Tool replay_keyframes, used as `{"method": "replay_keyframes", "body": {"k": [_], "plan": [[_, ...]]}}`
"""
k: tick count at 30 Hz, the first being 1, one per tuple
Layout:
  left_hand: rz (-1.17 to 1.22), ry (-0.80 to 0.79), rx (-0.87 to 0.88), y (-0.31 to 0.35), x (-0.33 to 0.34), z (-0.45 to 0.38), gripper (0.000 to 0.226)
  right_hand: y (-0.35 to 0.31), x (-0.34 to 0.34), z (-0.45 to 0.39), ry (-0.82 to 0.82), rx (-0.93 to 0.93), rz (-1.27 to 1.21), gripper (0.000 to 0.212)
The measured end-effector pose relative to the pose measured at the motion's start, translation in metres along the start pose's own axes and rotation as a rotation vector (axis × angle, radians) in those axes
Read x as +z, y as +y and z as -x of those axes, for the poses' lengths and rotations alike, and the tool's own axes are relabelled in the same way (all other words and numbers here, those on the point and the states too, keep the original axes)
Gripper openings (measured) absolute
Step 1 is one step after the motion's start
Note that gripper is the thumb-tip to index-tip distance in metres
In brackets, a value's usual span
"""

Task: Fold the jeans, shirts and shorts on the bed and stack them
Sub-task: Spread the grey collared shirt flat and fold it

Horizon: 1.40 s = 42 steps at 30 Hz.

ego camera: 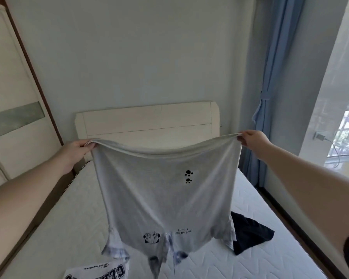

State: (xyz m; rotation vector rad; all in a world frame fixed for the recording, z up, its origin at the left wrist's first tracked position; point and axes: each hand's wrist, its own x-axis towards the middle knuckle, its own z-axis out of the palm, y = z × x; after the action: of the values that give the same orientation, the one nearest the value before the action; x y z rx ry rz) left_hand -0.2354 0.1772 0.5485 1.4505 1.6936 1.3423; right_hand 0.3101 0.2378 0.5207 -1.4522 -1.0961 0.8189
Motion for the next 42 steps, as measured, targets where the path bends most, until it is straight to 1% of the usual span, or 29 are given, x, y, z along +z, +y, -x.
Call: {"method": "replay_keyframes", "body": {"k": [3,6,10,13,17,19,20,23,25,28,32,36,40,42], "plan": [[-0.039,-0.018,0.044,0.01,-0.009,-0.003,0.035,-0.009,-0.005,0.003,-0.052,-0.037,-0.044,0.029],[-0.047,0.005,0.081,0.012,-0.014,-0.001,0.035,-0.005,-0.012,0.008,-0.058,-0.029,-0.122,0.033],[-0.056,-0.026,0.042,-0.007,-0.02,0.022,0.035,0.024,-0.025,0.024,-0.078,0.016,-0.157,0.029],[-0.07,-0.097,-0.019,-0.049,-0.017,0.056,0.034,0.069,-0.03,0.056,-0.062,0.106,-0.124,0.027],[-0.084,-0.234,-0.204,-0.134,-0.006,0.125,0.041,0.164,-0.03,0.123,-0.031,0.264,-0.122,0.024],[-0.069,-0.255,-0.304,-0.175,0.005,0.166,0.037,0.215,-0.029,0.164,-0.033,0.363,-0.102,0.021],[-0.031,-0.234,-0.372,-0.195,0.012,0.186,0.034,0.239,-0.029,0.184,-0.033,0.404,-0.092,0.021],[0.13,-0.084,-0.577,-0.252,0.039,0.248,0.035,0.297,-0.035,0.234,-0.099,0.541,-0.112,0.026],[0.111,-0.009,-0.671,-0.282,0.054,0.291,0.032,0.325,-0.044,0.265,-0.163,0.65,-0.109,0.027],[0.015,0.038,-0.789,-0.315,0.067,0.349,0.03,0.355,-0.061,0.303,-0.226,0.755,-0.103,0.028],[0.031,0.107,-0.892,-0.341,0.077,0.408,0.034,0.372,-0.079,0.345,-0.27,0.875,-0.107,0.025],[-0.01,0.111,-0.963,-0.373,0.078,0.458,0.044,0.388,-0.09,0.389,-0.279,0.945,-0.082,0.026],[-0.025,0.12,-1.004,-0.409,0.074,0.499,0.044,0.414,-0.089,0.434,-0.23,0.969,-0.055,0.028],[-0.091,0.07,-0.979,-0.431,0.07,0.518,0.042,0.433,-0.087,0.455,-0.193,0.97,-0.04,0.028]]}}
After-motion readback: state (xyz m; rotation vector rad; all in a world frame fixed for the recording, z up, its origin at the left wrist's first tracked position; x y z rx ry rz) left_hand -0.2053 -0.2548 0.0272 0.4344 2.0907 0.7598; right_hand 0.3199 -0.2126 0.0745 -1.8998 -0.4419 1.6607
